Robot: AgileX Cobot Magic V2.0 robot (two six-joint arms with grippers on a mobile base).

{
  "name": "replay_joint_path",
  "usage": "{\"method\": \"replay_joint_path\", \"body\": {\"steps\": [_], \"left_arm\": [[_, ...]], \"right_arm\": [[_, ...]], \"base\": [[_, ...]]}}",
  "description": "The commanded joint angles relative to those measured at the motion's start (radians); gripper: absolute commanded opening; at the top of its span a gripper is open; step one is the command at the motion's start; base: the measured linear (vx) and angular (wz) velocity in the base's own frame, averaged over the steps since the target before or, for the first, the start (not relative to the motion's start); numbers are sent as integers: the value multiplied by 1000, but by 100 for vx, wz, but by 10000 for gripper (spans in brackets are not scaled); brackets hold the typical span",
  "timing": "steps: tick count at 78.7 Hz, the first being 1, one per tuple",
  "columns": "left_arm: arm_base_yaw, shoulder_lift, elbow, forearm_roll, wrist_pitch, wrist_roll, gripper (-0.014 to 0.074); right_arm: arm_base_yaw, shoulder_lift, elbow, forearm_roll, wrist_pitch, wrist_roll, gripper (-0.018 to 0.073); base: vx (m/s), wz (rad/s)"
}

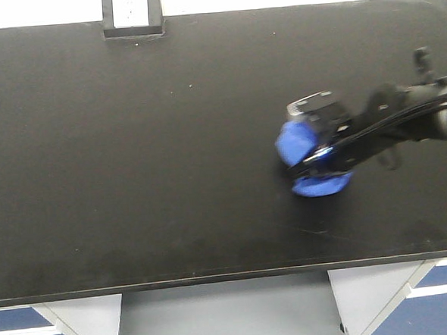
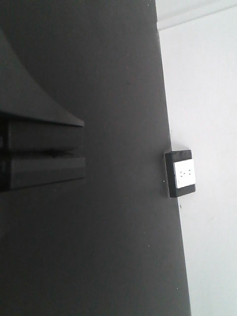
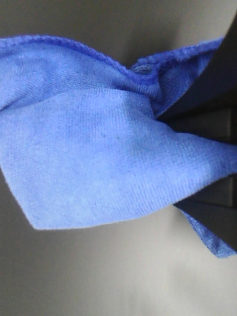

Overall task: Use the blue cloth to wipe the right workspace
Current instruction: 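Wipe the cloth across the bench surface with the right gripper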

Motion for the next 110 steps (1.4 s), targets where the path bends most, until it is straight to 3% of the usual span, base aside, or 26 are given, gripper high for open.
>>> {"method": "replay_joint_path", "body": {"steps": [1, 10, 18, 28, 42, 50, 59, 67, 86, 101, 110], "left_arm": [[-6, -10, -28, 0, -84, -2, -6], [-6, -10, -28, 0, -84, -2, -6], [-6, -10, -28, 0, -84, -2, -6], [-6, -10, -28, 0, -84, -2, -6], [-6, -10, -28, 0, -84, -2, -6], [-6, -10, -28, 0, -84, -2, -6], [-6, -10, -28, 0, -84, -2, -6], [-6, -10, -28, 0, -84, -2, -6], [-6, -10, -28, 0, -84, -2, -6], [-6, -10, -28, 0, -84, -2, -6], [-6, -10, -28, 0, -84, -2, -6]], "right_arm": [[-99, -26, -11, -121, -19, 57, -3], [-173, -26, -11, -142, -11, 74, -3], [-173, -26, -11, -127, 17, 74, -3], [-80, -26, -11, -62, 46, 65, -3], [130, -26, -11, -53, 28, 52, -3], [166, -26, -11, -58, -16, 55, -3], [135, -26, -11, -97, -32, 58, -3], [49, -26, -11, -130, -30, 71, -3], [-130, -26, -11, -102, -53, 102, 1], [-144, -26, -11, -99, -61, 78, 62], [-144, -26, -11, -94, -76, 66, 167]], "base": [[0, 0], [0, 0], [0, 0], [0, 0], [0, 0], [0, 0], [0, 0], [0, 0], [0, 0], [0, 0], [0, 0]]}}
